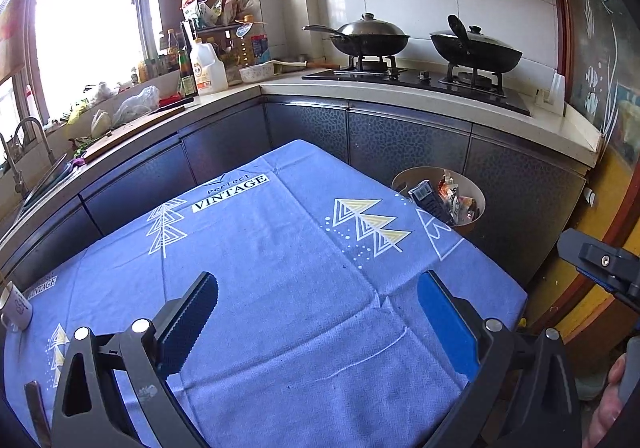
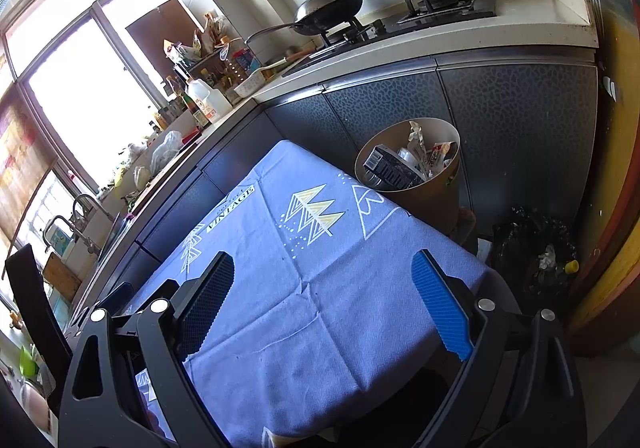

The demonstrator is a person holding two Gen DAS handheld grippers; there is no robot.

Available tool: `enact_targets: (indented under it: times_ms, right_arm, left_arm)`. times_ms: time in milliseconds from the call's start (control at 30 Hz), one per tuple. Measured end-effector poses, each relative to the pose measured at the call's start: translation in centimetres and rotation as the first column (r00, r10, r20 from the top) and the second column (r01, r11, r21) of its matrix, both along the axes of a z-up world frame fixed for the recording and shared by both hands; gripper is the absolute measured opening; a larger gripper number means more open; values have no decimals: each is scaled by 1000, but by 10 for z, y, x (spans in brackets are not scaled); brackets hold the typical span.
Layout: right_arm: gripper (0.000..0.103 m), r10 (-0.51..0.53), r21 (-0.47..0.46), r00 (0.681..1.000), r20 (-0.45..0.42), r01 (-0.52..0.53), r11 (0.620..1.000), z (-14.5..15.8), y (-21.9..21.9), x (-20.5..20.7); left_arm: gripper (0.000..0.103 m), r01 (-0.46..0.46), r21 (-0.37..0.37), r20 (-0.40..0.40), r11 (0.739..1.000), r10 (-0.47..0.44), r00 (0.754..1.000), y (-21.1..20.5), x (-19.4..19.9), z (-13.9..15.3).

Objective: Collect trash

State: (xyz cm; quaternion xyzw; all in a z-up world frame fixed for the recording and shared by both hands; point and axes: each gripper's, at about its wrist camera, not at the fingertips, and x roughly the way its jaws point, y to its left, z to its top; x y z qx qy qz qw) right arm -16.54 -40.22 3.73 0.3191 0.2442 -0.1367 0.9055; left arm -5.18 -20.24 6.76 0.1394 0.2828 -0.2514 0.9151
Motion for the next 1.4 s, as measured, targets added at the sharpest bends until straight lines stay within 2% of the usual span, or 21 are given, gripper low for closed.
enact_targets:
  times_ms: [433,1400]
  right_arm:
    - [89,22,-26,1000,-21,-22,999,-3,5,8]
    - [89,20,1,999,-32,-20,1000,-14,-1,11]
  left_arm:
    - [99,-7,-16,-46,1000,6,999,3,7,-6]
    - [99,-2,8,-35,1000,2,999,-4,6,-11]
